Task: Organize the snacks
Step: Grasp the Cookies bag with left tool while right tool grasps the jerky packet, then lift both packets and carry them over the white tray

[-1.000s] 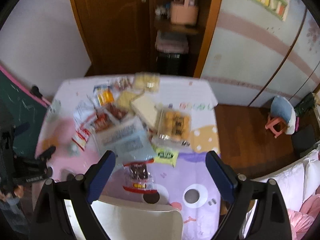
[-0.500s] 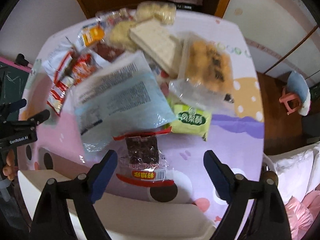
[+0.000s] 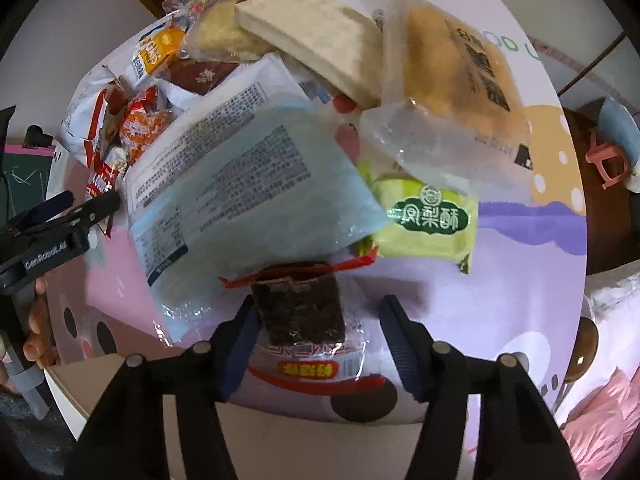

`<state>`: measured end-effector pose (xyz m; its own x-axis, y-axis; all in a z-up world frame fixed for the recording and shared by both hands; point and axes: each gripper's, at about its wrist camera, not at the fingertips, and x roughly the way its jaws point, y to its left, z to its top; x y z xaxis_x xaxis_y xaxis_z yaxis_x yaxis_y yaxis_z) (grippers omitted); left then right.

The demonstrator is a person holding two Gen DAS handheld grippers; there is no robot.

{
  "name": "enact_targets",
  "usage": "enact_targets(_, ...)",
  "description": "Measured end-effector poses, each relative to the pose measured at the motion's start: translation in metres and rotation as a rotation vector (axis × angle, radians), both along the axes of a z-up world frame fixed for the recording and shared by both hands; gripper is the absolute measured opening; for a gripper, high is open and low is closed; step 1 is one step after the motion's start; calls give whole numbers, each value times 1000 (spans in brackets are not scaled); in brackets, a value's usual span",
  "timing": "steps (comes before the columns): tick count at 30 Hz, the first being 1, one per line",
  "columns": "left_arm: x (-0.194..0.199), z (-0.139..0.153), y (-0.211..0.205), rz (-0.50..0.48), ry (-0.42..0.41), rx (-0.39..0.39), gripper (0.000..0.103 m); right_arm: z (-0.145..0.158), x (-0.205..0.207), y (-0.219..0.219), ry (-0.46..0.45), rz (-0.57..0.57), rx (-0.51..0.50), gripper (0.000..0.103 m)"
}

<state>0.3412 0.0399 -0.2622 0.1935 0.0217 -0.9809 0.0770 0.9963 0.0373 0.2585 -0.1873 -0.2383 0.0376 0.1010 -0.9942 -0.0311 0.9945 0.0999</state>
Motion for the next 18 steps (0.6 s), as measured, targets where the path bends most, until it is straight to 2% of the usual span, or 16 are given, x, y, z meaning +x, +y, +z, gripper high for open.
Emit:
enact_targets(1,1,1,1,-3,-8,-13,76,-1,0,1,-1,5,-5,60)
enact_targets(3,1,3,-1,-18,-18,-46,59,1,3,6,-1,8,0,57)
enact_targets(4,0,4,-2,-27,-31,-39,54,0,3,5,-3,9,10,55)
enact_targets(5,-1,6,-3,-32,-40,-35,48,2,8,4,-6,14,20,41)
enact_targets(7,-2,7,-6,-38,-45,-14,47,3,6,5,8,5,49,40)
enact_targets(11,-10,14,-10,-32,-53,12,46,9,-3,3,-18,-8,49,39)
enact_targets(13,-17,20,-7,-19,-54,-2,46,16,-8,0,-35,-16,68,39)
enact_targets(18,-35,49,0,-25,-73,-35,46,56,-24,-9,-138,-39,97,39)
